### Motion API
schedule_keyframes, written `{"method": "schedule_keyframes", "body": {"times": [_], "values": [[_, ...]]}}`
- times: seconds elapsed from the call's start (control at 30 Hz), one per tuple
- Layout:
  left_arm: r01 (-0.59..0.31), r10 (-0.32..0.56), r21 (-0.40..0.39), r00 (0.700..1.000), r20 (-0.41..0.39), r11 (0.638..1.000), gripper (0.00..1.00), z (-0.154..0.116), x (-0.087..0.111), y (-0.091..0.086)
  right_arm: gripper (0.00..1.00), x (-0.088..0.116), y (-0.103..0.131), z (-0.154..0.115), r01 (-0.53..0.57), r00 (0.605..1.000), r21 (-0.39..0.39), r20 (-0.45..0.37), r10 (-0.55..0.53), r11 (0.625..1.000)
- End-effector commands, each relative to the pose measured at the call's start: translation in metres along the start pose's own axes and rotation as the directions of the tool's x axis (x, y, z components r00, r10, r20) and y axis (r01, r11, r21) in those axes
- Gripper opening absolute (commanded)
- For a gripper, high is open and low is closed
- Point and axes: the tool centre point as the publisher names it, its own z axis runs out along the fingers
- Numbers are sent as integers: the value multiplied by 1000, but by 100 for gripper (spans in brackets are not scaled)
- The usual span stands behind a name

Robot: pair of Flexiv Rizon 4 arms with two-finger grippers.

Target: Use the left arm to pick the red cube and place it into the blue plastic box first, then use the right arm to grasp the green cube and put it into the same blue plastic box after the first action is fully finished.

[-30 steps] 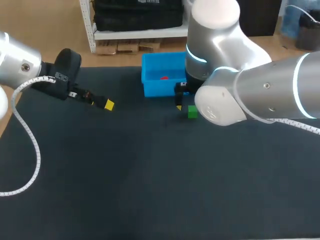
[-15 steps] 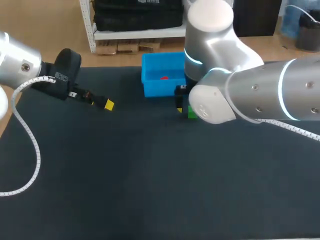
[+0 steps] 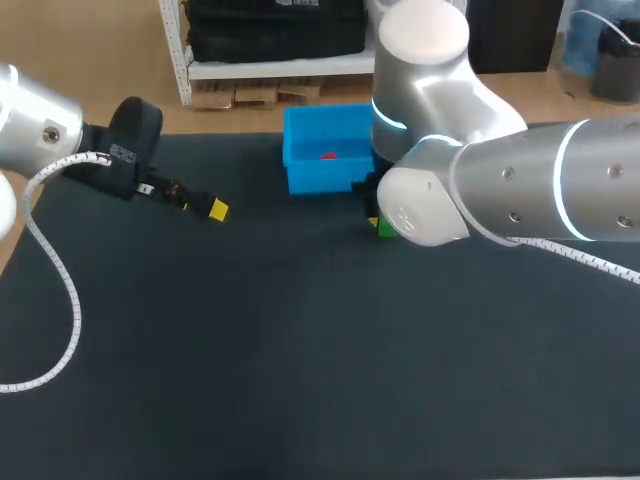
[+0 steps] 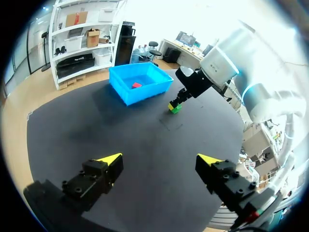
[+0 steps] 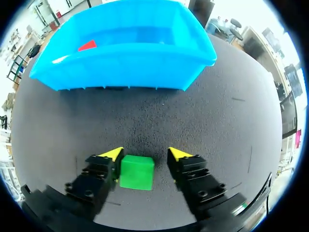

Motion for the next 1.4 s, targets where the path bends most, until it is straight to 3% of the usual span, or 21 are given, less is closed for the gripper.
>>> {"method": "schedule_keyframes", "body": {"times": [0.03, 0.33, 0.57, 0.77, 1.13, 1.4], "values": [[-3, 3, 4, 1000, 6, 1000, 100, 0, 1, 1, 0, 1, -2, 0, -1, 1000, -9, -3, 1, 1000], [-3, 3, 4, 1000, 6, 1000, 100, 0, 1, 1, 0, 5, -2, -3, -7, 1000, -17, -5, 7, 1000], [-3, 3, 4, 1000, 6, 1000, 100, 0, 1, 1, 0, 3, -3, -26, -19, 999, -35, 33, 20, 999], [-3, 3, 4, 1000, 6, 1000, 100, 0, 1, 1, 0, -1, 2, -65, -17, 995, -74, 99, 24, 997], [-3, 3, 4, 1000, 6, 1000, 100, 0, 1, 1, 0, -7, 11, -159, 22, 955, -172, 296, 30, 985], [-3, 3, 4, 1000, 6, 1000, 100, 0, 1, 1, 0, 8, 12, -207, 48, 909, -236, 414, 55, 971]]}}
